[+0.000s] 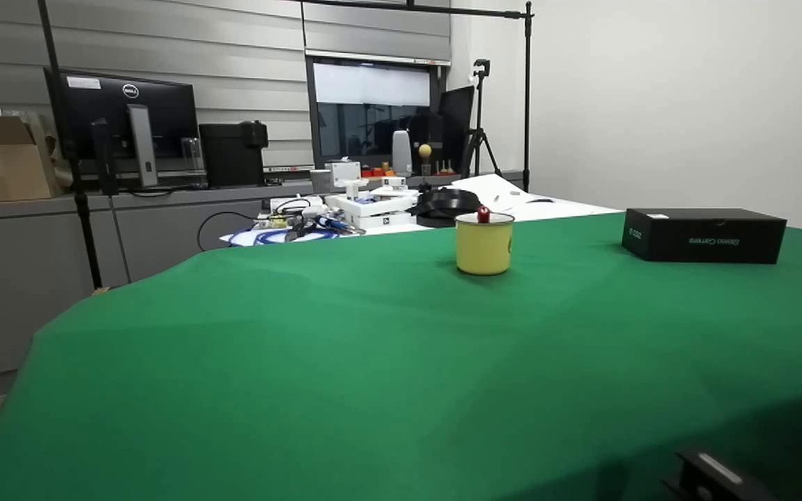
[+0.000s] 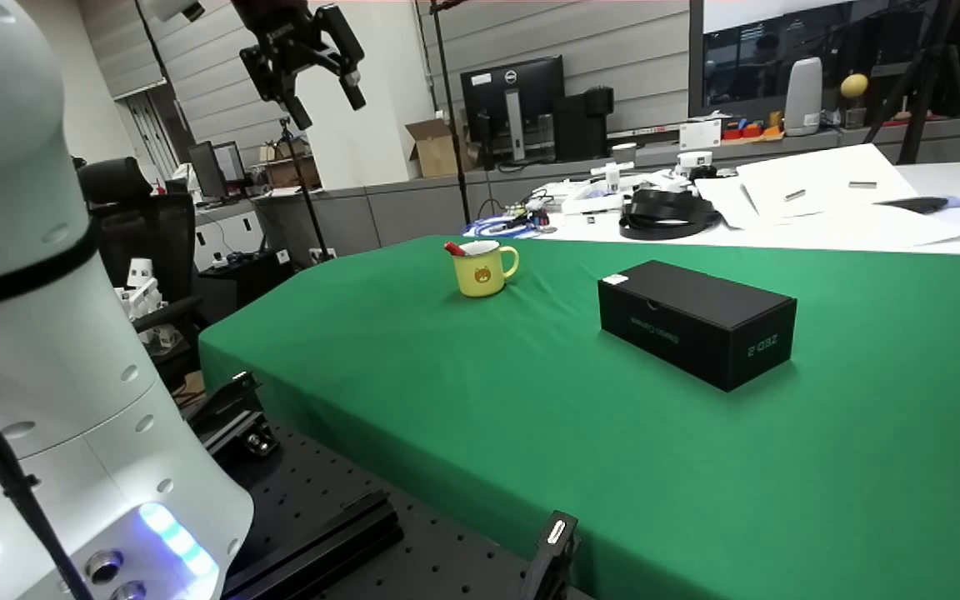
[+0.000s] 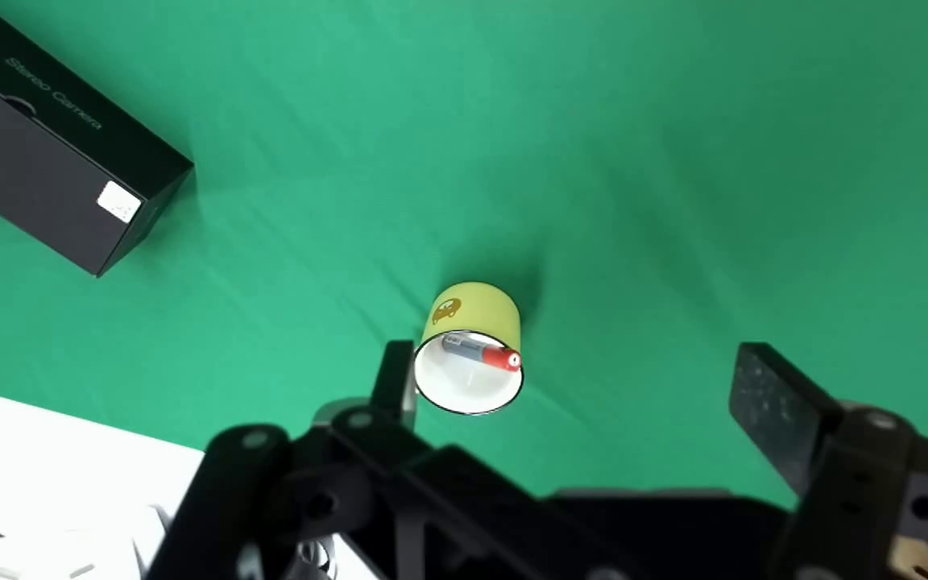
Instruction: Put the marker on the table
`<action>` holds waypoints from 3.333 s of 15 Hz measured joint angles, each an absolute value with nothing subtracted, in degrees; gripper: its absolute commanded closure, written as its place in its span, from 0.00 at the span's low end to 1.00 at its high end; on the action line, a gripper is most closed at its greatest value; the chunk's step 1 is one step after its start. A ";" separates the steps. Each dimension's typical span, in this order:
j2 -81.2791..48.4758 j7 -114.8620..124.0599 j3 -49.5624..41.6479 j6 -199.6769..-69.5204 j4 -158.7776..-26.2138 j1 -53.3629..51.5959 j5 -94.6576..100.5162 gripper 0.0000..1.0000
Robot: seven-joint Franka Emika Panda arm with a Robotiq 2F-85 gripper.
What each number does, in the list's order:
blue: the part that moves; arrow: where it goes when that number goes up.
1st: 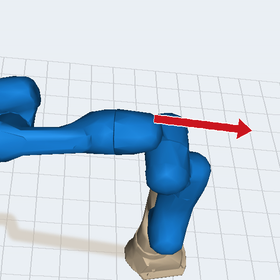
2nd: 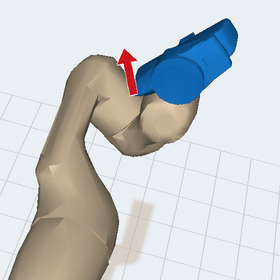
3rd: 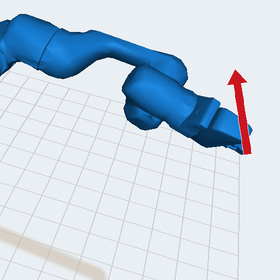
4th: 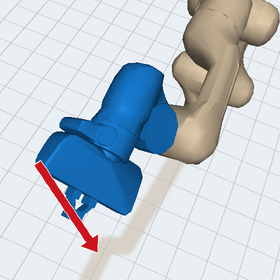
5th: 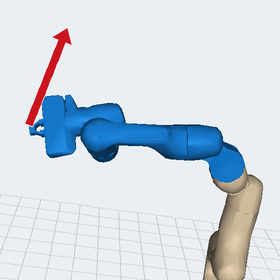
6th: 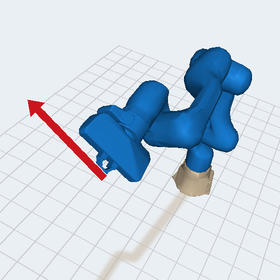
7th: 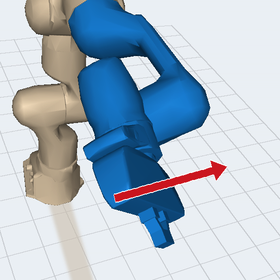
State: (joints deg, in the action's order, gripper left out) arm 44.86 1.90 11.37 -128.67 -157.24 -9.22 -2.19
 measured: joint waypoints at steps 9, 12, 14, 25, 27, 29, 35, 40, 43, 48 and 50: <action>27.04 -3.37 6.16 -134.94 -147.57 -6.61 -1.07 0.00; 16.33 -0.32 5.62 -132.78 -139.03 -4.20 -1.01 0.00; 9.66 3.45 5.59 -130.60 -133.09 -3.07 -1.08 0.00; -11.03 21.30 3.51 -119.23 -113.57 -2.49 -9.92 0.00; -12.91 23.50 3.24 -119.13 -112.80 -2.50 -13.60 0.00; -14.50 24.60 2.96 -119.12 -112.35 -2.42 -18.25 0.00; -18.54 24.69 2.39 -119.69 -112.26 -0.52 -34.83 0.00; -21.85 27.52 1.35 -120.53 -112.81 0.10 -43.93 0.00; -23.00 29.80 0.94 -120.96 -113.92 -0.04 -46.32 0.00; -23.84 31.95 0.76 -124.06 -116.44 -0.43 -48.35 0.00; -23.95 32.52 0.76 -125.19 -117.31 -0.73 -48.72 0.00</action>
